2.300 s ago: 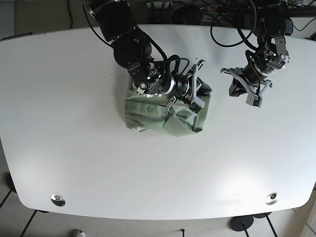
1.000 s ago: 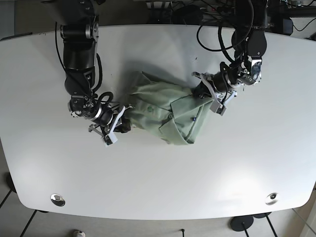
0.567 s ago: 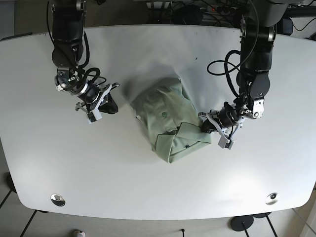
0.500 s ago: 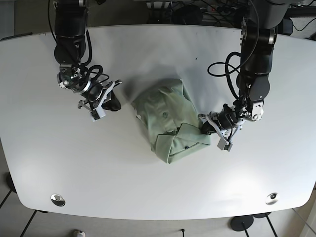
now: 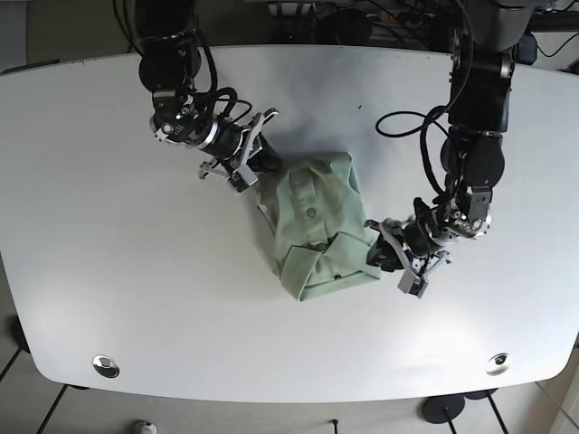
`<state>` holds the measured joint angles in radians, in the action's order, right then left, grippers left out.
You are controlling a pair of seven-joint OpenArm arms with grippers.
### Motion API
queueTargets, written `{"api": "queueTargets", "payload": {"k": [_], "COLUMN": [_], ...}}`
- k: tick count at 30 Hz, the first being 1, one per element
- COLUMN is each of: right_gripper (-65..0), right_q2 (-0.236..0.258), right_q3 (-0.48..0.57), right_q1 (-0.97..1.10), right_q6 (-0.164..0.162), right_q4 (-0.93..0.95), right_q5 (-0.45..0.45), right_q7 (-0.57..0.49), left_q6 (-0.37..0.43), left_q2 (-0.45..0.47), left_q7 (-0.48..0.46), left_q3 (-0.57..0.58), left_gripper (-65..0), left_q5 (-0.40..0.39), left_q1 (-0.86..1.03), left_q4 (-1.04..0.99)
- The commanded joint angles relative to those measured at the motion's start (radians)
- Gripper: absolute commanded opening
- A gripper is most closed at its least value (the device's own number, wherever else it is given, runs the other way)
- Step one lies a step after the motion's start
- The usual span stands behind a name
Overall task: Fold the T-shirt properly
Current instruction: 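Grasp the polo bundle with the left gripper and carry it off the table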
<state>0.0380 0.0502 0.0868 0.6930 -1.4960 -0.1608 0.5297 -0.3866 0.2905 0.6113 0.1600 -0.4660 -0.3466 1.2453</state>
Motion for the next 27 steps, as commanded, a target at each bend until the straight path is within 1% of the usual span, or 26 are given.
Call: {"api": "queueTargets", "payload": {"k": [1, 2, 4, 5, 6, 7, 9, 11, 12, 13, 16, 18, 22, 24, 26, 27], "right_gripper": [-60.6, -60.6, -60.6, -60.7, -60.7, -60.7, -60.7, -60.7, -60.7, -60.7, -60.7, -60.7, -60.7, -60.7, -60.7, -60.7], "right_q2": [0.004, 0.004, 0.01, 0.036, 0.052, 0.055, 0.055, 0.052, 0.052, 0.052, 0.053, 0.053, 0.053, 0.053, 0.053, 0.052], "right_q3": [0.009, 0.006, 0.0, 0.0, 0.0, 0.0, -0.048, -0.102, -0.132, -0.148, -0.187, -0.207, -0.221, -0.226, -0.24, -0.243], "right_q1": [-0.006, -0.002, -0.003, -0.003, -0.003, -0.005, -0.009, -0.011, -0.02, -0.025, -0.028, -0.046, -0.051, -0.052, -0.054, -0.063], "right_q6": [0.005, 0.005, 0.005, 0.005, 0.005, 0.005, 0.005, 0.005, 0.005, 0.005, 0.005, 0.005, 0.005, 0.005, 0.005, 0.005], "right_q4": [-0.044, -0.05, -0.05, -0.062, -0.07, -0.073, -0.074, -0.067, -0.065, -0.065, -0.065, -0.065, -0.065, -0.065, -0.065, -0.065], "right_q5": [-0.013, -0.013, -0.013, -0.023, -0.024, -0.024, -0.024, -0.024, -0.026, -0.026, -0.026, -0.021, -0.019, -0.019, -0.024, -0.023], "right_q7": [-0.023, -0.023, -0.023, -0.023, -0.023, -0.023, -0.021, -0.021, -0.021, -0.021, -0.021, -0.021, -0.021, -0.021, -0.021, -0.021], "left_q6": [0.102, 0.206, 0.332, 0.406, 0.453, 0.476, 0.53, 0.604, 0.659, 0.697, 0.825, 0.84, 0.84, 0.828, 0.762, 0.7], "left_q2": [0.006, -0.02, -0.07, -0.096, -0.118, -0.142, -0.175, -0.19, -0.222, -0.238, -0.291, -0.311, -0.31, -0.302, -0.261, -0.208], "left_q7": [-0.026, -0.031, -0.031, -0.032, -0.034, -0.034, -0.044, -0.101, -0.164, -0.198, -0.275, -0.314, -0.393, -0.4, -0.4, -0.4], "left_q3": [-0.003, 0.0, -0.001, 0.0, 0.0, 0.005, 0.043, 0.103, 0.16, 0.197, 0.296, 0.341, 0.369, 0.365, 0.358, 0.349], "left_gripper": [-40.7, -37.2, -30.7, -26.4, -23.1, -21.5, -20.3, -19.7, -19.6, -19.6, -19.6, -19.6, -19.6, -19.6, -20.0, -20.1], "left_q5": [-0.014, -0.014, -0.014, -0.012, -0.012, -0.012, -0.006, 0.052, 0.103, 0.14, 0.257, 0.293, 0.299, 0.296, 0.293, 0.293], "left_q1": [0.011, 0.042, 0.071, 0.088, 0.097, 0.099, 0.1, 0.1, 0.102, 0.102, 0.102, 0.103, 0.116, 0.116, 0.129, 0.148], "left_q4": [0.098, 0.142, 0.182, 0.216, 0.233, 0.236, 0.242, 0.233, 0.21, 0.184, 0.098, 0.05, -0.055, -0.134, -0.169, -0.169]}}
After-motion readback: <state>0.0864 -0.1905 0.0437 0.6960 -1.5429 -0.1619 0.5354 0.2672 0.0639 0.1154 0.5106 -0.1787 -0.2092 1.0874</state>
